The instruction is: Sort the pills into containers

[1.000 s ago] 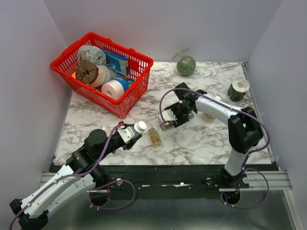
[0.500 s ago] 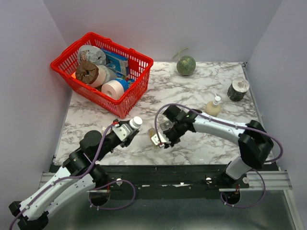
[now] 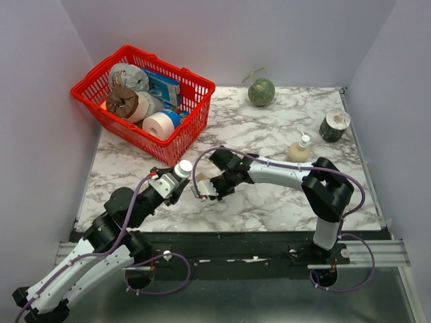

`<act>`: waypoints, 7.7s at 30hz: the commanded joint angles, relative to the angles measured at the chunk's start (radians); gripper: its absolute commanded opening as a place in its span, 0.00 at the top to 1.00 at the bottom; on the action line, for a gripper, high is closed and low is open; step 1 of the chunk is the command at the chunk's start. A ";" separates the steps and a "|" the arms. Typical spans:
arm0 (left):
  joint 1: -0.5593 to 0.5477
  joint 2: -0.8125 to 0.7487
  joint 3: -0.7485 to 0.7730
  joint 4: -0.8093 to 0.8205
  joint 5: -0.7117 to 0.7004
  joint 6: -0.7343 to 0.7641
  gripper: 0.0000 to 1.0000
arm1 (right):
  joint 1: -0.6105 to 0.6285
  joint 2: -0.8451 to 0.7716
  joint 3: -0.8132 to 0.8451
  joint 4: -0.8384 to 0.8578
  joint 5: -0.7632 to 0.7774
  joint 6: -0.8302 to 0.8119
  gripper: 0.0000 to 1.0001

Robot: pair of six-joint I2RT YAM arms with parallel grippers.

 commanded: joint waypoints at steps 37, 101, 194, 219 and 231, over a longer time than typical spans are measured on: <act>-0.006 0.518 0.133 0.197 0.364 -0.039 1.00 | -0.354 -0.452 0.034 -0.057 -0.591 0.926 0.14; -0.044 0.549 0.119 0.188 0.367 -0.137 1.00 | -0.208 -0.455 0.062 -0.037 -0.341 1.153 0.05; -0.049 0.474 0.064 0.182 0.425 -0.139 1.00 | -0.125 -0.280 0.324 -0.318 -0.478 0.833 0.84; -0.046 0.370 0.019 0.122 0.675 0.022 1.00 | -0.018 -0.349 0.406 -0.627 -0.570 -0.113 0.61; -0.046 0.382 0.011 0.191 0.606 -0.057 1.00 | -0.025 -0.418 0.335 -0.359 -0.454 0.364 0.03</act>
